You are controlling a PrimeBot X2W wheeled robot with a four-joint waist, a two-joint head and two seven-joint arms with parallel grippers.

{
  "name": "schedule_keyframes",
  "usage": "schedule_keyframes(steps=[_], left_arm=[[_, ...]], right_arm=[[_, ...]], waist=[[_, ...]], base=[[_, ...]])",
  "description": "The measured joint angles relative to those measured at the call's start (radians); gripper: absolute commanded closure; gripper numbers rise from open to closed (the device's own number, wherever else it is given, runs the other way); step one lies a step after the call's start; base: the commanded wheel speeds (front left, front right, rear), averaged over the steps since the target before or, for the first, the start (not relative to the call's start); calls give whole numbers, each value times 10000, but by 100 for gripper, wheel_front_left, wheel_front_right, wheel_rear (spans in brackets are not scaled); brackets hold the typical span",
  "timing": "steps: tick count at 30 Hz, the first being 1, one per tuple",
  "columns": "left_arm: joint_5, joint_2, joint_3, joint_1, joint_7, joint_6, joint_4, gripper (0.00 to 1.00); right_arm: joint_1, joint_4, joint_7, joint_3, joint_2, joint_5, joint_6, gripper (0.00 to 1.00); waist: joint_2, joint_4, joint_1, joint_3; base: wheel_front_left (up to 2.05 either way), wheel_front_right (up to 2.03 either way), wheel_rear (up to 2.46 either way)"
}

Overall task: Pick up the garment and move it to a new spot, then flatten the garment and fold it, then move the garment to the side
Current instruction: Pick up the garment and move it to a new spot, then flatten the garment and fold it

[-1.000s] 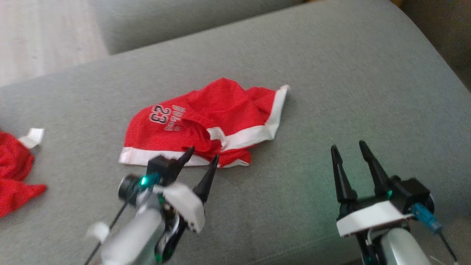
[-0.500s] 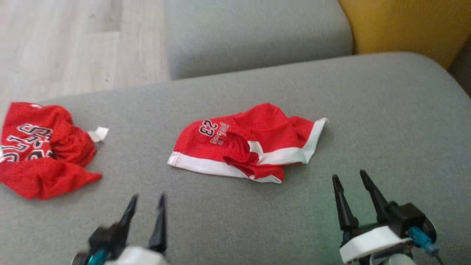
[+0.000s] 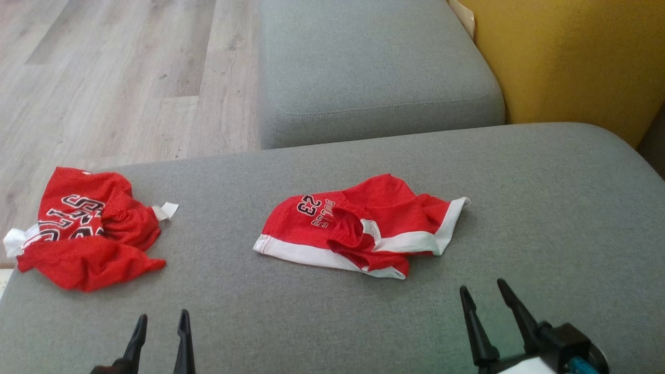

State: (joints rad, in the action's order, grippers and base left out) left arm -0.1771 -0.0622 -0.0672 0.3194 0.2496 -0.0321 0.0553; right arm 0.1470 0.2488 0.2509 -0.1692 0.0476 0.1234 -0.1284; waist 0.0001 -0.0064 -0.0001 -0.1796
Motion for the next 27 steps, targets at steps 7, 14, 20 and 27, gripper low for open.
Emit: schedule_keyframes(steps=[7, 14, 20, 27], left_arm=[[497, 35, -75, 42, 0, 270, -136, 0], [512, 38, -182, 42, 0, 334, -140, 0], [541, 38, -228, 42, 0, 334, -138, 0], [508, 38, -313, 58, 0, 499, -140, 0]], right_arm=[[268, 102, 0, -109, -2, 146, 0, 0], [261, 184, 0, -146, -2, 188, 0, 0], [251, 199, 0, -134, -2, 190, 0, 0], [248, 201, 0, -82, -2, 341, 0, 0]], waist=[[0, 34, 0, -107], [0, -9, 0, -71], [0, -8, 0, -50], [0, -3, 0, -23]], base=[[0, 0, 0], [0, 0, 0], [0, 0, 0], [0, 0, 0]])
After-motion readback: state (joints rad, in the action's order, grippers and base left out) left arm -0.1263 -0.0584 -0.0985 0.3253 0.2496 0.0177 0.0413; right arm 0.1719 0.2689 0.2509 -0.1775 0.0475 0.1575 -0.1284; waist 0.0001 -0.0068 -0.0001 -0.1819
